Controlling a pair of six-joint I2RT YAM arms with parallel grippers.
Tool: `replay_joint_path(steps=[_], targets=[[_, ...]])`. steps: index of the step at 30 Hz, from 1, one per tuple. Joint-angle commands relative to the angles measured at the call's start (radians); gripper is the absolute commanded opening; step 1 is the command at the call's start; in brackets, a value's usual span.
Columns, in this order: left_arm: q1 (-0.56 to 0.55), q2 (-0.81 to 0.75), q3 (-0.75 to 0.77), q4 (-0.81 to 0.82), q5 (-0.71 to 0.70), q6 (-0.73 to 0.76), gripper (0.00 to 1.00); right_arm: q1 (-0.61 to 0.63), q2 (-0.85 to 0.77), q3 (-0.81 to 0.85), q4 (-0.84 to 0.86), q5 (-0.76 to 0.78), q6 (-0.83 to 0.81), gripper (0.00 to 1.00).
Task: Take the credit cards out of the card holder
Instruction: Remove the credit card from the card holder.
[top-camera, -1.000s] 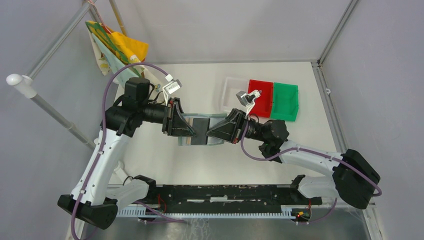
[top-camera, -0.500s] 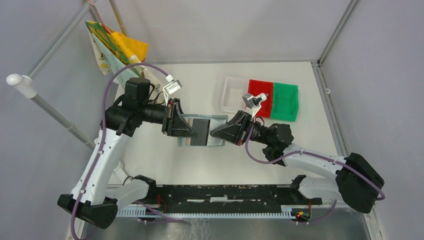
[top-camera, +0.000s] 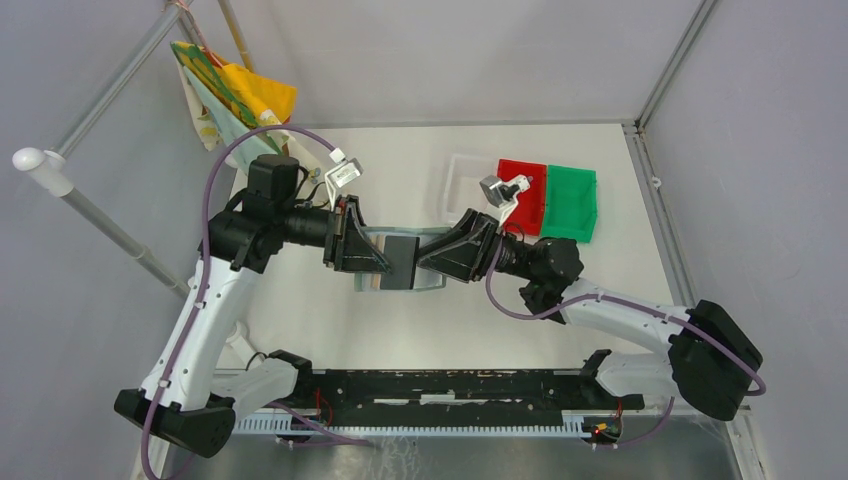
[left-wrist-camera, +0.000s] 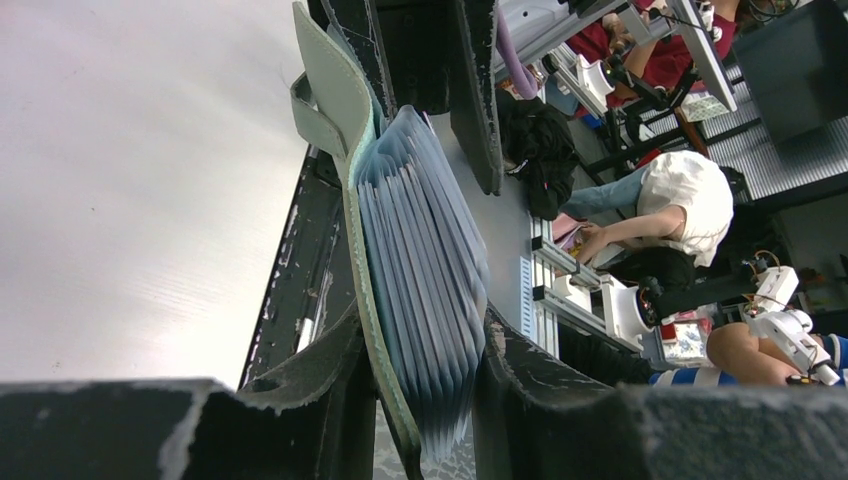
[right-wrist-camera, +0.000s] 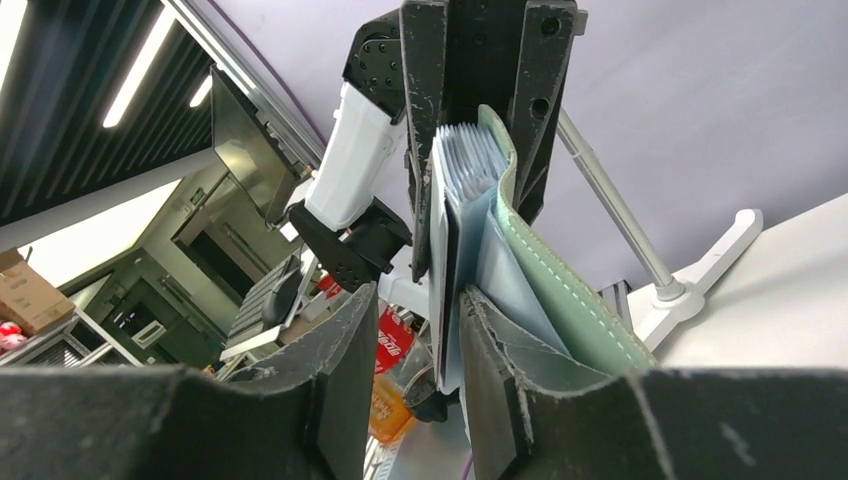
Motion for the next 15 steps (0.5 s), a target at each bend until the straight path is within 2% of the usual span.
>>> replay_joint_path(steps=[1, 5, 11, 15], targets=[[0.001, -0.009, 0.052, 0.038, 0.032, 0.015, 0.26, -0.002, 0.027, 0.073, 0.019, -0.039, -0.008, 0.39], [0.001, -0.008, 0.059, 0.038, 0.019, 0.006, 0.26, 0.000, 0.042, 0.078, 0.034, -0.037, 0.001, 0.27], [0.002, 0.010, 0.056, 0.069, -0.061, -0.039, 0.31, 0.002, 0.047, 0.049, 0.101, -0.016, 0.036, 0.02], [0.003, 0.020, 0.054, 0.069, -0.089, -0.043, 0.37, 0.001, 0.042, 0.013, 0.144, 0.006, 0.052, 0.00]])
